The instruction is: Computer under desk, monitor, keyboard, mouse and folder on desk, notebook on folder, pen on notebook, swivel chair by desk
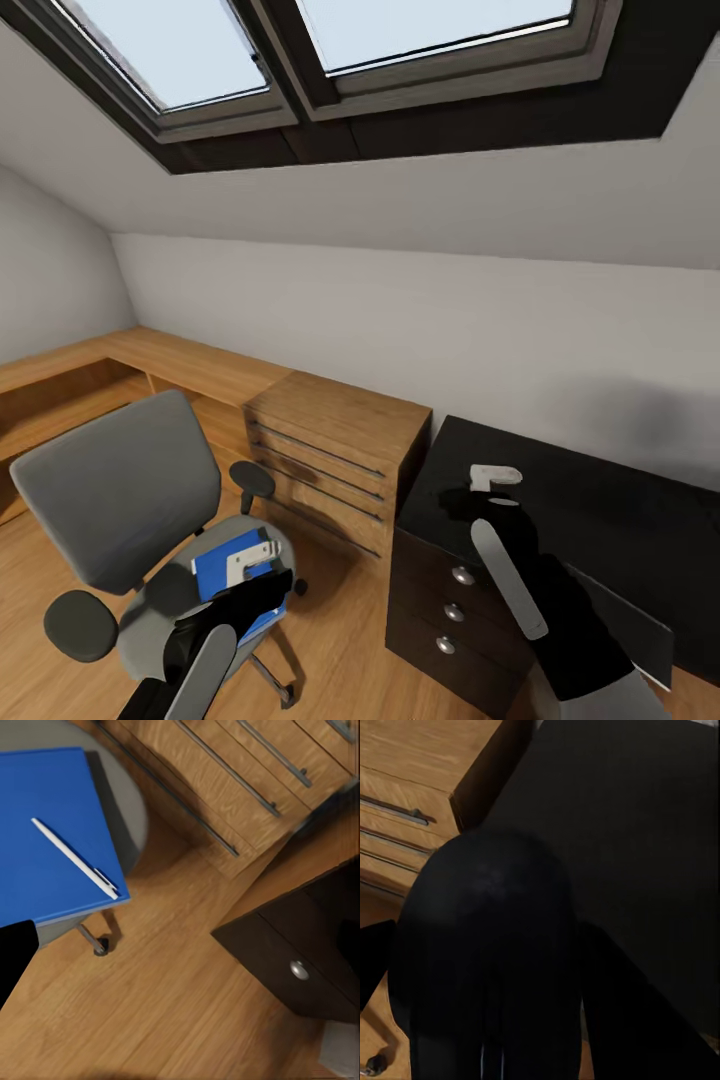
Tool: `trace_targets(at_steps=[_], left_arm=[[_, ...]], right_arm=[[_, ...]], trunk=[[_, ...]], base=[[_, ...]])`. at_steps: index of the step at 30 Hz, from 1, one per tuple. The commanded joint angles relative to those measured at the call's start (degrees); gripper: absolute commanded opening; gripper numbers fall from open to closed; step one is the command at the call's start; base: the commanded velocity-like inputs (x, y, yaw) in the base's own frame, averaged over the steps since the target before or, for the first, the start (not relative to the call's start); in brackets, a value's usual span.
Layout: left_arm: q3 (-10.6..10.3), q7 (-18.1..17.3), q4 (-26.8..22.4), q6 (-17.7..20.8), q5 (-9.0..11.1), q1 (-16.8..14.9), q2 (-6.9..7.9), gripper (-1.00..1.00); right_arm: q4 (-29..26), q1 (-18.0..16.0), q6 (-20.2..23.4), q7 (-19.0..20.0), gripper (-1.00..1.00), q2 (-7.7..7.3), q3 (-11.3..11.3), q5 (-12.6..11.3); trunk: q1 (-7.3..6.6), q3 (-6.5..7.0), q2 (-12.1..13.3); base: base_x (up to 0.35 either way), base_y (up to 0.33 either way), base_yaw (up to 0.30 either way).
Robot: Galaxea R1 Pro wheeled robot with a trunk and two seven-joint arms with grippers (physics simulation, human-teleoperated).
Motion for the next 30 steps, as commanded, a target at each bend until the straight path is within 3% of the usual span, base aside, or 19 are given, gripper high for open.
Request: trace_targets(at_steps=[1, 10, 11, 13, 15, 21, 22, 27, 28, 30], left_arm=[[-0.05, 0.53, -0.1, 0.08, 0.54, -0.04, 0.04, 1.0], [0.0, 0.69, 2.79, -0.54, 0.77, -0.04, 0.13, 1.0], [0.03, 0.61, 7.28, -1.08, 0.55, -0.05, 0.23, 1.0], [0.04, 0.55, 10.72, -2.58, 0.46, -0.03, 0.29, 1.0], [-0.07, 0.4, 16.81, -8.1, 0.44, -0.03, 0.34, 1.0], [-1.05, 0.33, 27.53, -16.59, 0.37, -0.02, 0.67, 1.0], [-3.28, 0.37, 33.47, -19.85, 0.04, -0.01, 0.75, 1.0], [-8.08, 0.27, 40.31, -29.15, -0.41, -0.02, 0.79, 1.0], [-10.78, -2.31, 47.72, -34.55, -0.6, -0.05, 0.81, 1.0], [-11.03, -4.06, 48.6, -36.66, -0.63, -0.04, 0.84, 1.0]], right_arm=[[-0.01, -0.08, 0.01, -0.46, -1.0, -0.04, 0.11, -0.7], [0.12, -0.08, -0.12, -0.47, -1.0, 0.03, -1.05, -0.77], [0.08, -0.08, -0.2, -0.53, -1.0, 0.05, -1.28, -0.77], [0.01, -0.08, -0.23, -0.63, -1.0, 0.06, -1.38, -0.77], [0.02, -0.08, -0.25, -1.08, -1.0, 0.07, -1.49, -0.77], [-0.36, -0.08, -0.24, -2.66, -1.0, 0.07, -1.63, -0.82], [-0.54, -0.08, -0.24, -3.19, -1.0, 0.07, -1.67, -0.83], [-0.65, -0.08, -0.25, -3.42, -1.0, 0.07, -1.69, -0.83], [-0.62, -0.08, -0.25, -3.69, -1.0, 0.02, -2.04, -0.8], [-0.61, -0.06, -0.25, -3.74, -1.0, 0.0, -2.24, -0.78]], trunk=[[0.01, -0.09, -0.07], [0.01, -0.09, -0.07], [0.01, -0.09, -0.07], [0.01, -0.09, -0.07], [0.01, -0.1, -0.07], [0.01, -0.38, -0.07], [0.01, -0.45, -0.07], [0.01, -0.68, -0.07], [0.01, -0.68, -0.07], [0.01, -0.68, -0.07]], base=[[0.0, 0.0, -0.29], [-0.248, 0.0, -0.296], [-0.223, 0.0, -0.297], [-0.132, 0.0, -0.297], [-0.039, 0.0, -0.293], [-0.011, 0.0, -0.241], [-0.001, 0.0, -0.197], [0.0, 0.0, -0.117], [0.0, 0.0, -0.004], [0.0, 0.0, -0.003]])
